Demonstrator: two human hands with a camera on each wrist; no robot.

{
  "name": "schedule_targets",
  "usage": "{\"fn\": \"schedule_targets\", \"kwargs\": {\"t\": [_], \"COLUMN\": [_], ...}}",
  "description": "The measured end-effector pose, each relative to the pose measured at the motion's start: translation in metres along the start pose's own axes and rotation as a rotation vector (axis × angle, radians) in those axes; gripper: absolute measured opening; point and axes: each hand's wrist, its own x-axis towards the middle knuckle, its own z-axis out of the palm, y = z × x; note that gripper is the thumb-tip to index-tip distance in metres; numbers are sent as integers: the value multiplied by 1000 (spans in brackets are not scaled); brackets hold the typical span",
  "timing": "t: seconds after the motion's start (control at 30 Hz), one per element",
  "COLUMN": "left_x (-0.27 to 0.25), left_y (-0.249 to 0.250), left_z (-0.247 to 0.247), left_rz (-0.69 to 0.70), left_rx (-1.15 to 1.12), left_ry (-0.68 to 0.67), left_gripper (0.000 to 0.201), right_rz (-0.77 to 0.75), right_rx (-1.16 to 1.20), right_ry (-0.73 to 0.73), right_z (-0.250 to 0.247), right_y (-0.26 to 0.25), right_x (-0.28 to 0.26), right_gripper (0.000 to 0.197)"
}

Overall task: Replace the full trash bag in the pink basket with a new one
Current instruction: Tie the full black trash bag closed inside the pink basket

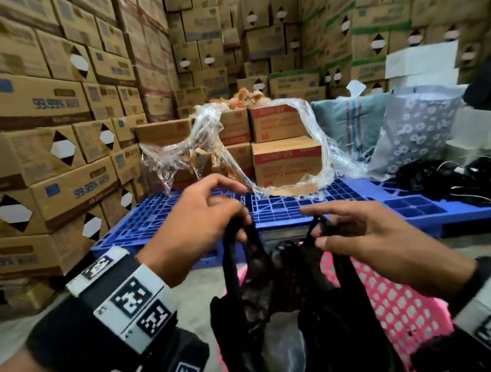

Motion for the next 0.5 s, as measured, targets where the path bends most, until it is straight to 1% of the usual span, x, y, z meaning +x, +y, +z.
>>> {"fn": "schedule_targets", "kwargs": {"t": [0.07, 0.1, 0.17, 0.2, 0.23, 0.3, 0.33, 0.37, 0.4, 0.43, 0.47, 0.5], "left_x": [0, -3, -11, -14, -15, -11, -7, -4, -3, -1, 1, 2], "left_y": [19, 24, 32, 35, 34, 24, 14, 5, -4, -11, -18, -23], "left_z": [18, 25, 33, 34, 32, 28, 26, 25, 24, 26, 27, 29], "left_rz": [85, 127, 193, 216, 240, 297, 310, 306, 281, 246, 215, 198], "left_rx": [102, 153, 183, 169, 149, 149, 204, 291, 362, 384, 358, 325], "left_ry": [-174, -233, -299, -300, -269, -129, -85, -109, -204, -341, -467, -541], "left_gripper": [21, 20, 17, 15, 13, 15, 20, 29, 37, 40, 37, 29], "right_rz": [-59, -94, -149, -169, -182, -194, -200, -216, -233, -247, -249, -246], "right_rx": [-8, -17, -43, -52, -69, -128, -147, -162, -181, -206, -235, -270], "right_ry": [-79, -127, -164, -160, -144, -116, -116, -127, -150, -180, -213, -245], "right_z": [4, 7, 9, 10, 9, 7, 7, 7, 8, 9, 10, 11], "right_y": [-3, -5, -8, -9, -10, -11, -12, -14, -17, -19, -22, -23], "right_x": [3, 3, 3, 2, 2, 0, -3, -5, -9, -12, -14, -16], "right_gripper": [45, 43, 28, 20, 14, 6, 6, 6, 6, 5, 5, 5]}}
